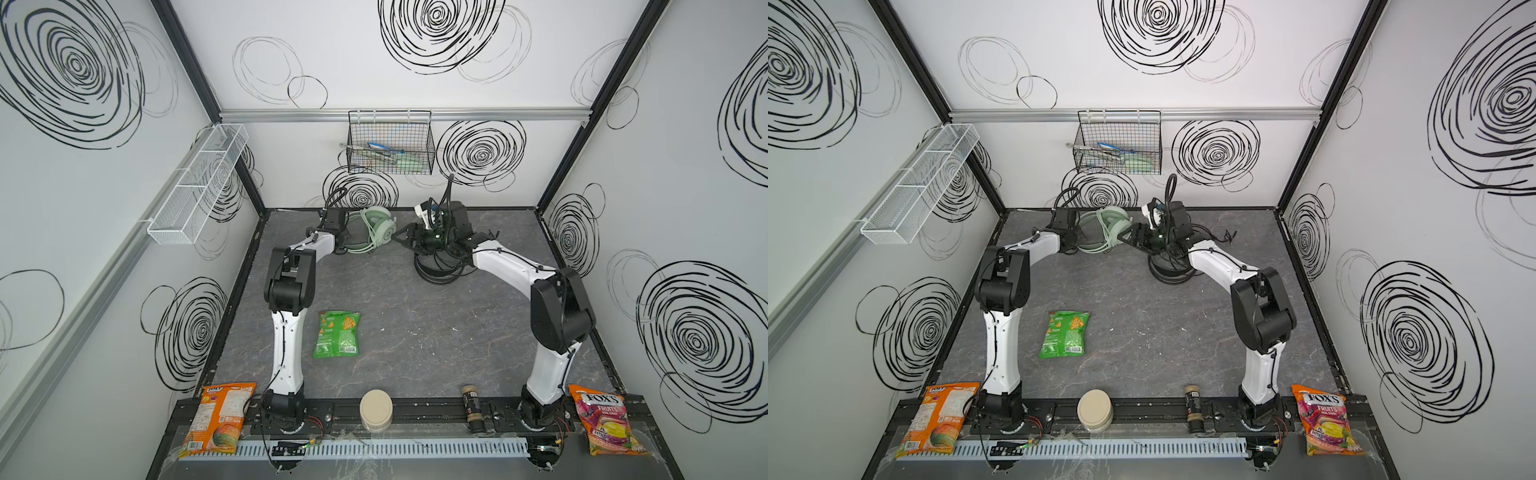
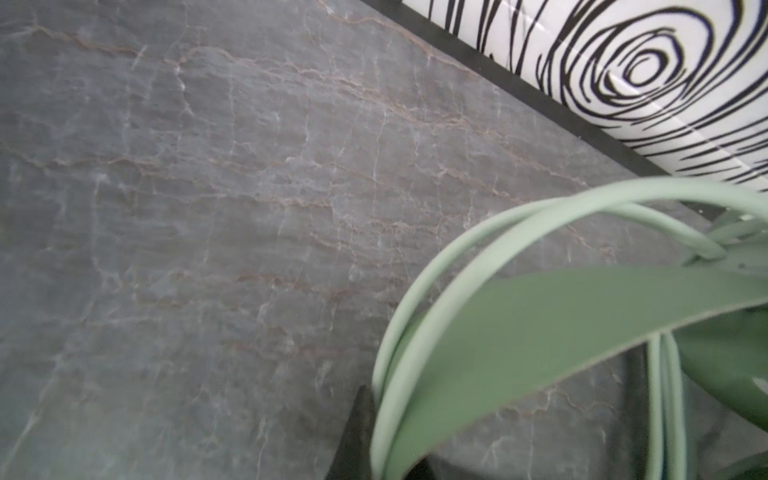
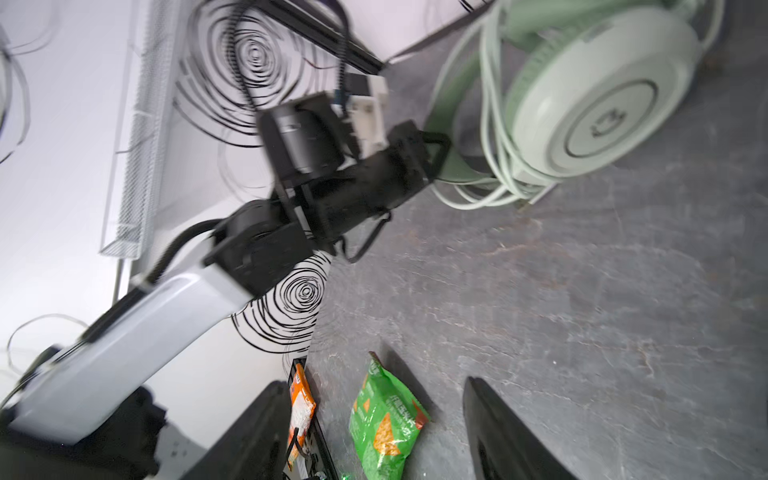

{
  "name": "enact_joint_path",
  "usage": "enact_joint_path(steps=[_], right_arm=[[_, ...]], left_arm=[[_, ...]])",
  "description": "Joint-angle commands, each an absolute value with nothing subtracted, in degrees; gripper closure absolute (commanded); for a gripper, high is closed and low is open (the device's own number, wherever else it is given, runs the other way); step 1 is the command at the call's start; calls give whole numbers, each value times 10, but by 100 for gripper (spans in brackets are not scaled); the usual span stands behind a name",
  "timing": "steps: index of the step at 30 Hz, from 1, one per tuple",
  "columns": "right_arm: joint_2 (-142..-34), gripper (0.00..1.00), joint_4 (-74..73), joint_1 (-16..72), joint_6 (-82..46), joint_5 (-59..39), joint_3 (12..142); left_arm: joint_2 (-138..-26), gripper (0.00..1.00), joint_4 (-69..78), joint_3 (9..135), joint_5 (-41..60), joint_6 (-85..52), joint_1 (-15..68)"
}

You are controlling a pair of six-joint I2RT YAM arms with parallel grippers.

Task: Wrap the headphones
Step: 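Release green headset with both grippers and lift them away from it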

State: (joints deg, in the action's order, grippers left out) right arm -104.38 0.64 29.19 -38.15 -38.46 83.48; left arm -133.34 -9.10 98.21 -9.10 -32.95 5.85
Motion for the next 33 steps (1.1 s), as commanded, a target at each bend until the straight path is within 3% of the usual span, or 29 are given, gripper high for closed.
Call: enact_joint_path(steps=[1, 15, 18, 25, 33], right_arm=[[-1001, 28, 116, 299, -260, -348, 861], [-924, 24, 181, 285, -117, -224, 911], [-924, 22, 192, 276, -111, -202, 928], [-922, 22, 197, 271, -109, -178, 951], [-879, 20, 206, 239, -143, -81, 860]], left_arm=[[-1348, 100, -95, 1005, -69, -307, 47], [-1350, 59, -81, 1023, -36, -300, 12], [-1342, 45, -82, 1025, -31, -298, 5], [-1316, 1, -90, 1022, -25, -298, -10], [-1200, 4, -115, 959, -38, -256, -4]])
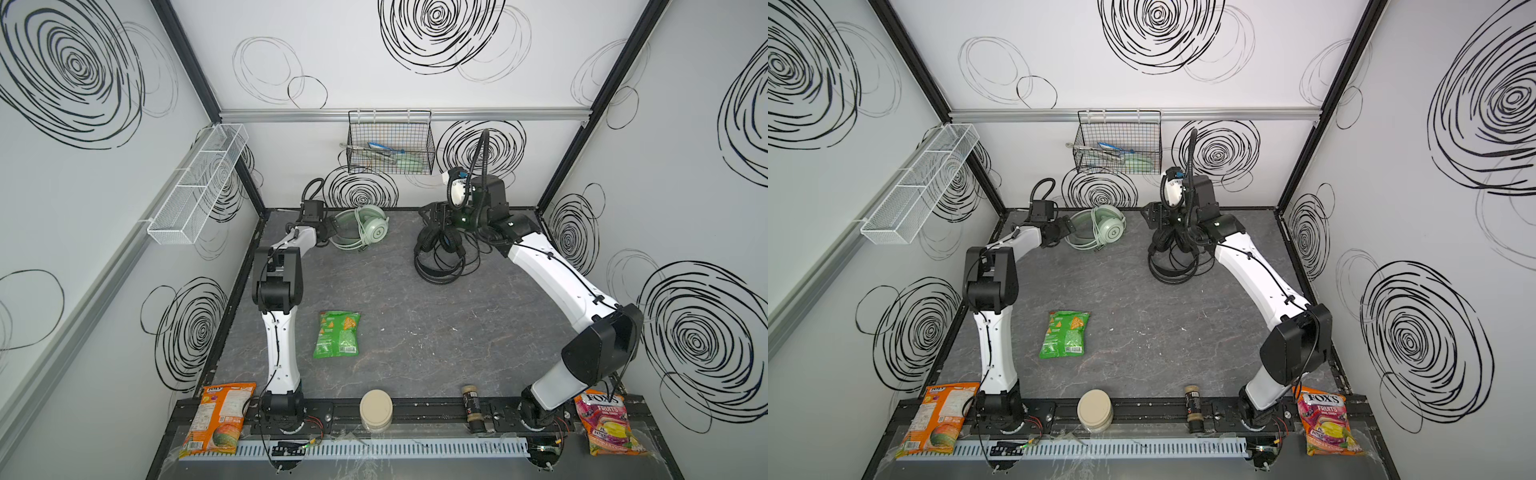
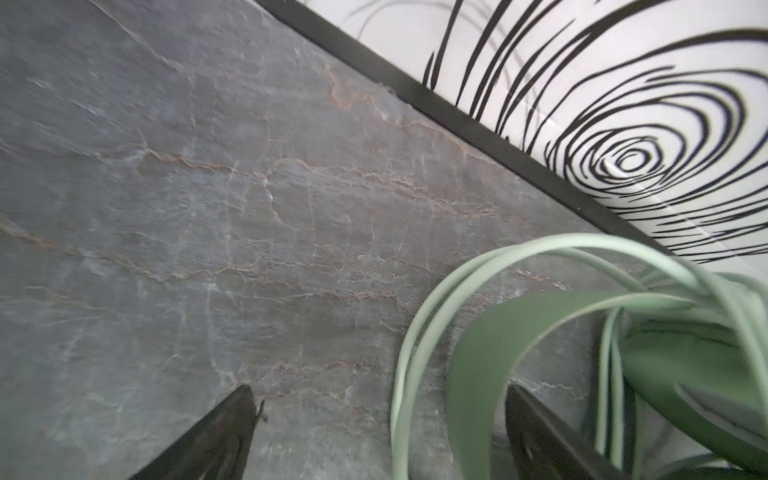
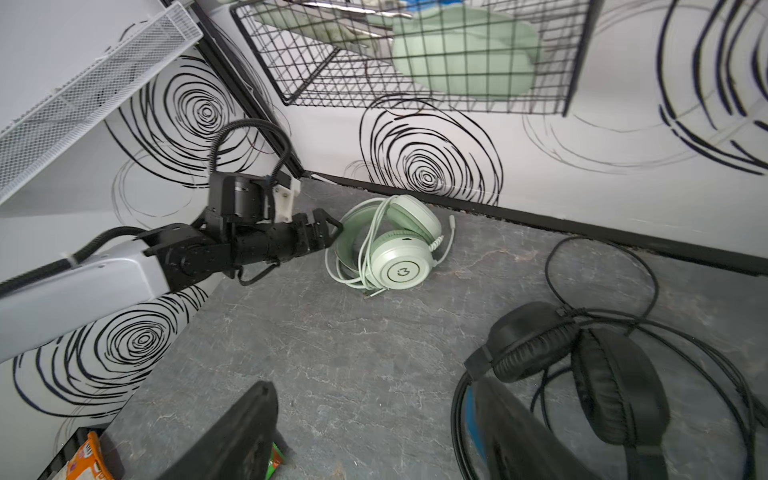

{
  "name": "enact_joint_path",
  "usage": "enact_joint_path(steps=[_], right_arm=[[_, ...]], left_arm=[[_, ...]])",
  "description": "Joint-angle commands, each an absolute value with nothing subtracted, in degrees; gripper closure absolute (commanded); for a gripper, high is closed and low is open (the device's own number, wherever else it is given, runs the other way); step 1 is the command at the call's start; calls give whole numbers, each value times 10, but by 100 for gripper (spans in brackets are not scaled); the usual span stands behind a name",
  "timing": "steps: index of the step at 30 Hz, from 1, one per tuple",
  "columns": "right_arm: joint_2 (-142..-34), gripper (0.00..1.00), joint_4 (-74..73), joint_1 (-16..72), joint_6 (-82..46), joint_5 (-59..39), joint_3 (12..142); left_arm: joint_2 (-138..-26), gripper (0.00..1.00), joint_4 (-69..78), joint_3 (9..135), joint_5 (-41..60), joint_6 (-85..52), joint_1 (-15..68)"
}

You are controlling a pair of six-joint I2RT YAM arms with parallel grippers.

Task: Wrap the headphones

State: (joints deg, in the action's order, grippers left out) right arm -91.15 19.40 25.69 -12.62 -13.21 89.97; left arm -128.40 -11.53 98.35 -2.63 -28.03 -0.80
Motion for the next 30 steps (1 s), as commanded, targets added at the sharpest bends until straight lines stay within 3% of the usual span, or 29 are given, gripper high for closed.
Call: enact_joint_path(steps=[1, 5, 13, 18, 22, 30], right_arm=[[-869, 20, 192, 231, -152, -74, 830], [-849, 21, 144, 191, -203, -79, 739], [-887, 22, 107, 188, -138, -45, 696], [-936, 21, 105, 158, -167, -22, 708], [-936, 22, 112, 87, -234, -88, 698], [-861, 22, 99, 25, -236, -102, 598]], left_arm=[[-1172, 4, -110, 933, -35, -257, 0], [-1067, 4, -83, 811, -15, -270, 16], [-862, 4, -79, 609, 68, -256, 81], [-783, 4, -35, 534, 141, -275, 187], [-811, 0, 19, 550, 194, -248, 296], [-1000, 18, -6, 743, 198, -163, 369]])
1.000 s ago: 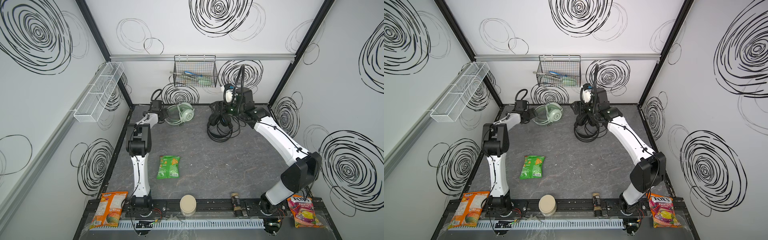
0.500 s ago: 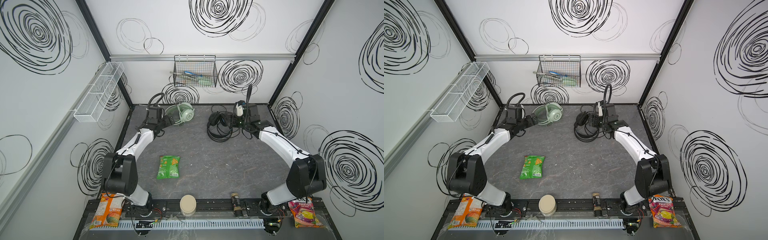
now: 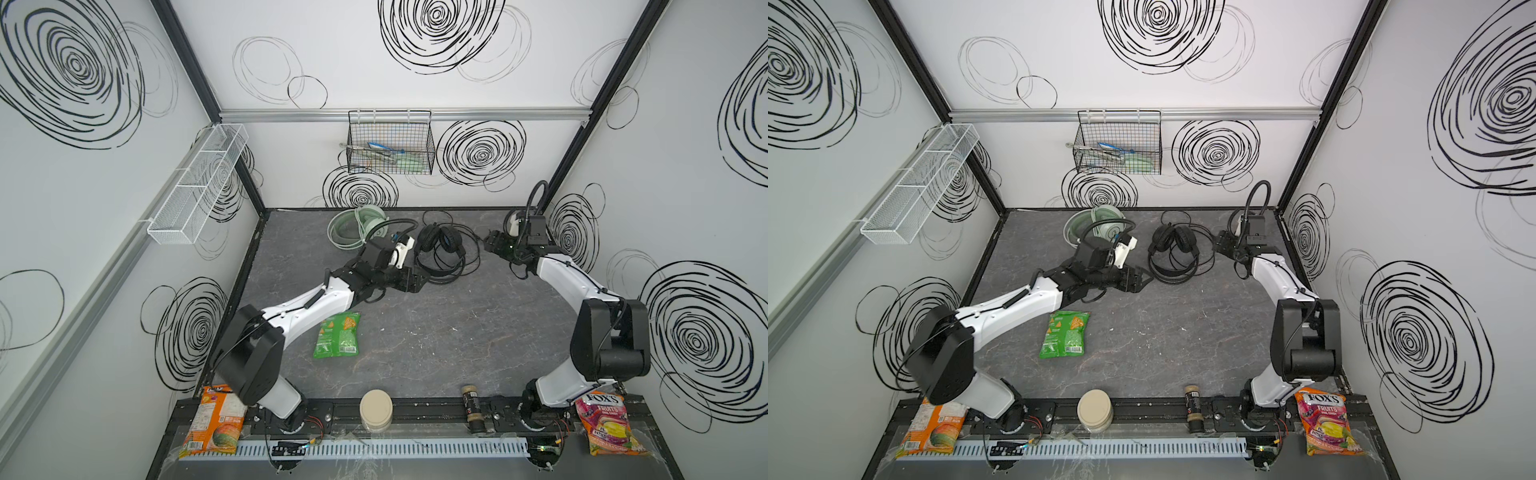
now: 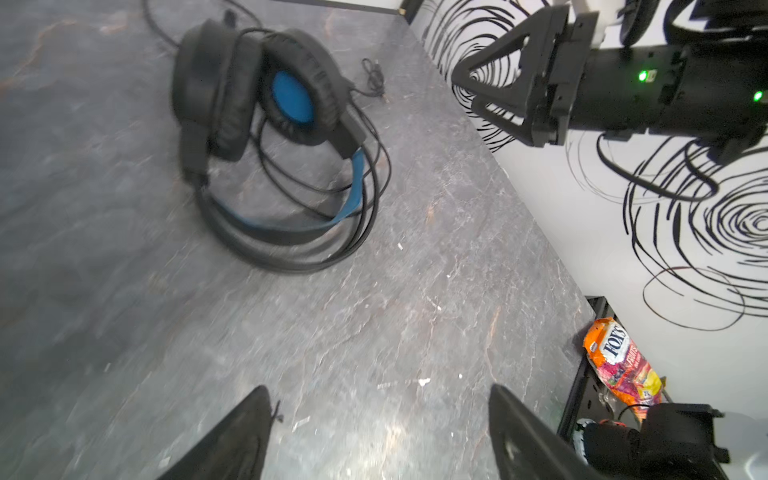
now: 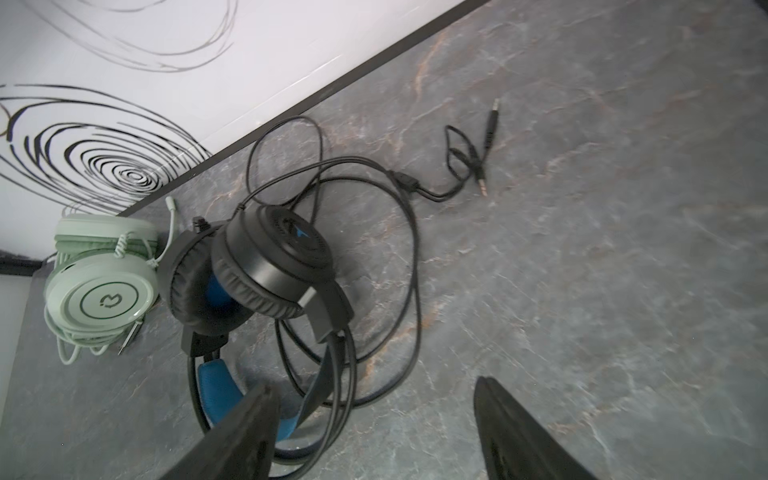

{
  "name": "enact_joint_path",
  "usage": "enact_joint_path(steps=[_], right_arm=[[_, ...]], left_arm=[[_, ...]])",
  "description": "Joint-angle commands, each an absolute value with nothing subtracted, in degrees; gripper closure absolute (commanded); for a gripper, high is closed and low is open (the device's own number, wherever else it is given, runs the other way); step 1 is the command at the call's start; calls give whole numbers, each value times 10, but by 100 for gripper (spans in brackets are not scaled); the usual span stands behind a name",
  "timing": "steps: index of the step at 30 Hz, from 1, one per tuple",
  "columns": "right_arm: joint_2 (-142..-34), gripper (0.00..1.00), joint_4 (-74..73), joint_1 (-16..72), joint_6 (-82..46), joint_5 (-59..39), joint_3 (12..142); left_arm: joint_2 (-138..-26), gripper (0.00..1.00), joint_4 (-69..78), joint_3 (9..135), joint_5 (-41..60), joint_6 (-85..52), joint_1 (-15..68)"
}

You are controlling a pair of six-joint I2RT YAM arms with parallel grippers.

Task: Wrap the headphones

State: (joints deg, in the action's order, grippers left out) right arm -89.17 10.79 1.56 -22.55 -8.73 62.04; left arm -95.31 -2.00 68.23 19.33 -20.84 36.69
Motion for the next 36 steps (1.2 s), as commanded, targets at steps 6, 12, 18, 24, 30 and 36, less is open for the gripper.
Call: enact_joint_path(steps=[6, 12, 18, 24, 30, 36], right_arm=[[-844, 22, 120, 43, -237, -82, 579], [-829, 22, 130, 49, -222, -35, 577], [-827, 22, 124, 49, -218, -31, 571], [-822, 22, 126, 49, -215, -25, 570], [-822, 23, 136, 51, -215, -15, 575], [-818, 23, 141, 54, -211, -4, 578]], left_arm=[[-1178, 18, -61, 920, 188, -107, 385], [-1253, 16, -106, 970, 175, -88, 403], [-1276, 11, -140, 975, 148, -56, 418], [-1291, 10, -148, 967, 63, -26, 432], [-1313, 17, -155, 994, -10, -1, 448], [-1321, 28, -147, 996, -24, 22, 464]])
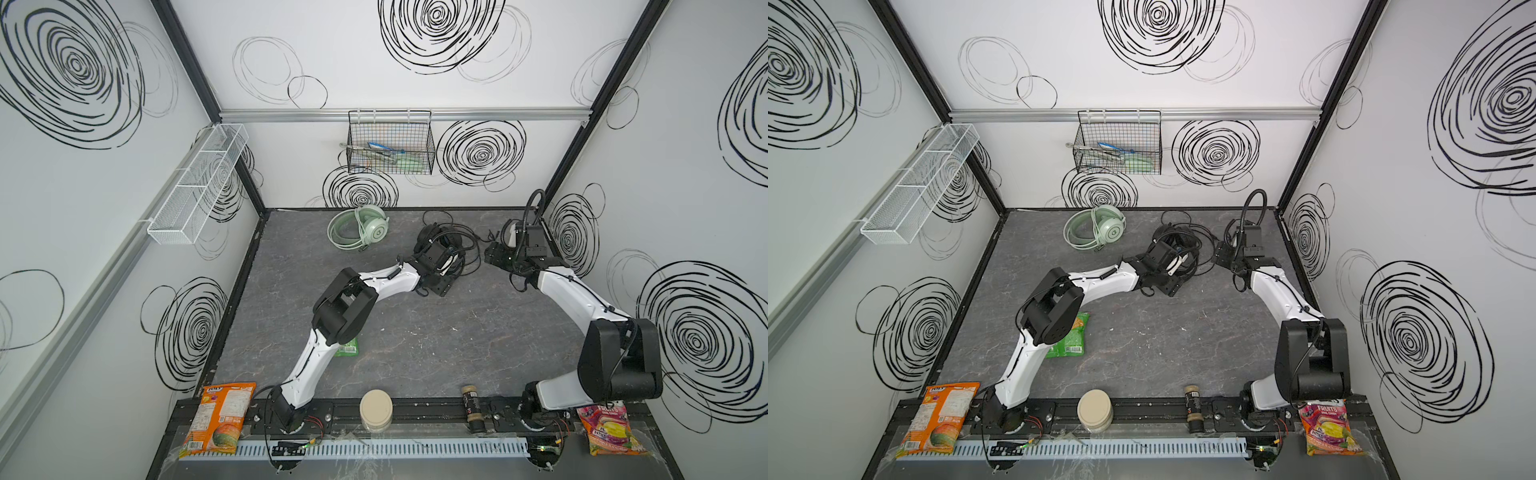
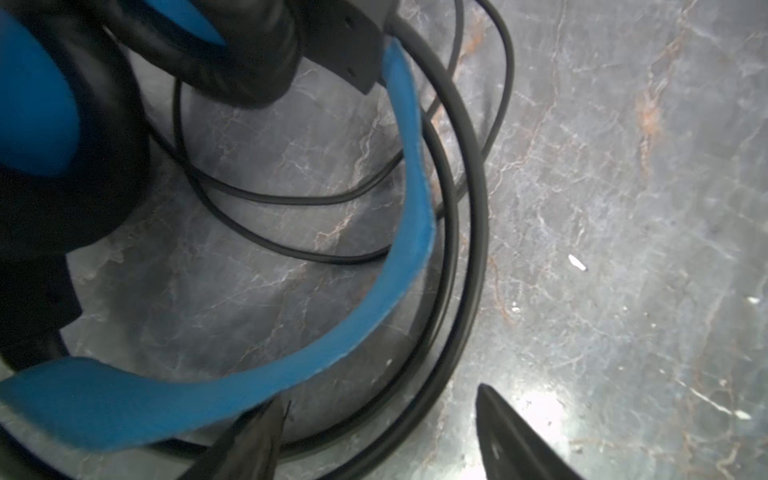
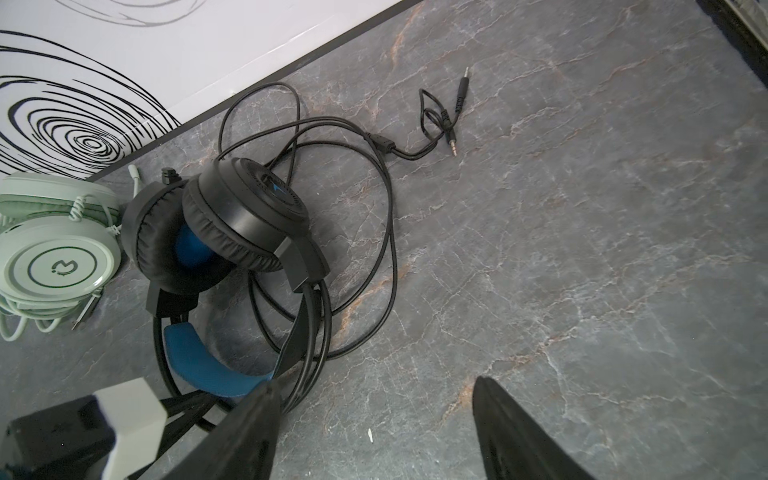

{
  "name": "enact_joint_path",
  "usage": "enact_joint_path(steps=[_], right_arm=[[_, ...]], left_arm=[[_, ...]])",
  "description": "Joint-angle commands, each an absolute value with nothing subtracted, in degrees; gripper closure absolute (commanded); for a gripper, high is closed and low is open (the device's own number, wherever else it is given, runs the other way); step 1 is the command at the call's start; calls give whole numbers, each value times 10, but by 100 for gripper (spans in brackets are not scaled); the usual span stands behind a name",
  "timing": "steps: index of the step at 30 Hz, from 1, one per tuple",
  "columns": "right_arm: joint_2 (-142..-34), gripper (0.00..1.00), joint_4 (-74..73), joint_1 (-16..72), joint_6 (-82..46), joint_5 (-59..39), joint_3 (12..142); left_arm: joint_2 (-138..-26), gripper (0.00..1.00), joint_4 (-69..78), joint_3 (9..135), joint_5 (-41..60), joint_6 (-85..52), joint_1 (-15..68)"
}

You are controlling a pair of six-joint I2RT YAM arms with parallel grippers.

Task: Wrap the headphones

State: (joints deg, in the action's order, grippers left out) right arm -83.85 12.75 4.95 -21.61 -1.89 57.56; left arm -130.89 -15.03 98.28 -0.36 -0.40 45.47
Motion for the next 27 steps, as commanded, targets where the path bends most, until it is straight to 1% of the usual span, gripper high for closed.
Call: enact_joint_path(steps=[1, 5, 8, 11, 16, 17, 19, 21, 24, 26, 27], right_arm=[[-817, 23, 142, 54, -211, -3, 579], [-819, 24, 145, 57, -211, 3, 582], [-818, 24, 147, 59, -210, 4, 584], [-816, 24, 148, 61, -208, 10, 586], [-821, 24, 142, 62, -211, 3, 589], [-822, 24, 141, 63, -213, 1, 591], [-825, 24, 141, 64, -212, 0, 597], [-828, 24, 143, 65, -213, -2, 605], [-825, 24, 139, 70, -207, -10, 612], [-816, 24, 121, 73, -200, -35, 611], [-806, 24, 103, 77, -190, -62, 609]], left_arm=[[-1322, 29, -147, 996, -26, 26, 467], [-1328, 30, -146, 990, -40, 16, 472], [-1314, 45, -134, 976, -45, 12, 472], [-1287, 56, -131, 971, -36, 13, 469], [-1236, 79, -142, 974, 37, -5, 446], [-1227, 85, -141, 971, 55, -9, 438], [-1211, 92, -137, 960, 75, -15, 427], [-1194, 96, -130, 947, 101, -24, 415], [-1153, 96, -120, 922, 153, -48, 390], [-1121, 100, -102, 900, 198, -81, 365], [-1104, 100, -90, 889, 223, -101, 351]])
